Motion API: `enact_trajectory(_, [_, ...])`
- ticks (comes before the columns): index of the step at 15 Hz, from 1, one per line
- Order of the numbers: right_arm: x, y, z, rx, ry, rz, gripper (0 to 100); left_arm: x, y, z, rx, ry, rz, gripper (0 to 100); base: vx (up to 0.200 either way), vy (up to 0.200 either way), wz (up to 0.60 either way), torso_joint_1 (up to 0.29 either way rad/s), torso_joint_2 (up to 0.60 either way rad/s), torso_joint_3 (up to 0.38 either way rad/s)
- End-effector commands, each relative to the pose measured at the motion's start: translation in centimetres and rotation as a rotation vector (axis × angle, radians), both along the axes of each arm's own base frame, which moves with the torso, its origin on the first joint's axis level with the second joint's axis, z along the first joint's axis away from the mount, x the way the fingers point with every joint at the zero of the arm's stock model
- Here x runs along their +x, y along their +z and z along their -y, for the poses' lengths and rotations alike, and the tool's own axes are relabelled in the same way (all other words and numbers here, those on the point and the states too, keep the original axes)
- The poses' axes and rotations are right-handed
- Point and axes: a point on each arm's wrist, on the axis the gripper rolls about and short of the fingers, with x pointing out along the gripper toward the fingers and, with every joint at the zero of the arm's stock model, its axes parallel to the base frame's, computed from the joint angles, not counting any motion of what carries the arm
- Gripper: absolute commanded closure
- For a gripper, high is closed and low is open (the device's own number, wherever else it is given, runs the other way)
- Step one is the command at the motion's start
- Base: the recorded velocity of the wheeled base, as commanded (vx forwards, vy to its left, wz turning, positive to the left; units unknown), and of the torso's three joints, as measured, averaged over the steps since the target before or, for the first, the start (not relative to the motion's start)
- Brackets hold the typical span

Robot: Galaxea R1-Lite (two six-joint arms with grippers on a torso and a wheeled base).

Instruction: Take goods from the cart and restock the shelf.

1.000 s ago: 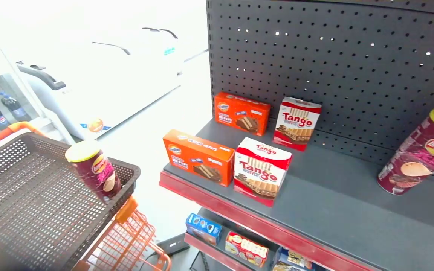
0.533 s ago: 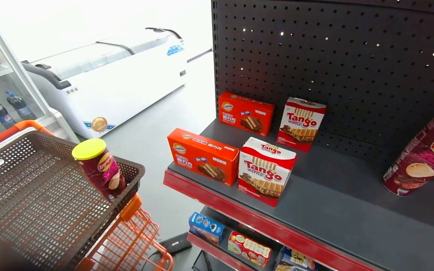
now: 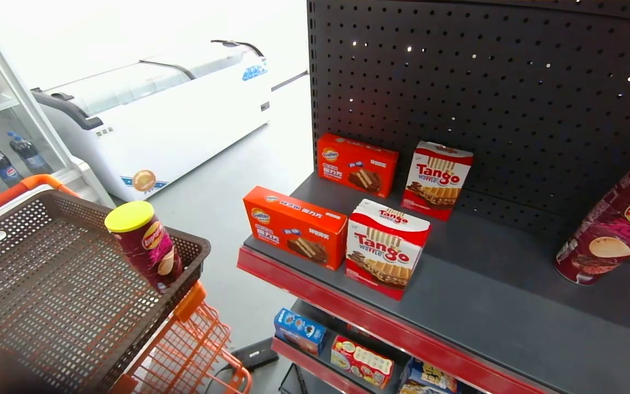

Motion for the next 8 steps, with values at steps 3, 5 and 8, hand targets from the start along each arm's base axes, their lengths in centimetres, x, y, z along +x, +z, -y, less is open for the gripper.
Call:
enact_trajectory(3, [0.0, 0.0, 0.0, 0.0, 0.0, 0.001, 0, 6.9, 4.8, 0.1, -0.052, -0.01, -0.232, 0, 0.0, 0.0, 0.0, 0.0, 0.0, 0.0])
enact_trajectory(5, [0.0, 0.0, 0.0, 0.0, 0.002, 0.001, 0, 9.5, 4.5, -0.1, -0.067, 0.02, -0.303, 0, 0.0, 0.0, 0.0, 0.0, 0.0, 0.0])
enact_trajectory(8, [0.0, 0.0, 0.0, 0.0, 0.0, 0.001, 0, 13.1, 3.5, -0.5, -0.072, 0.057, -0.395, 0, 0.0, 0.0, 0.0, 0.0, 0.0, 0.0])
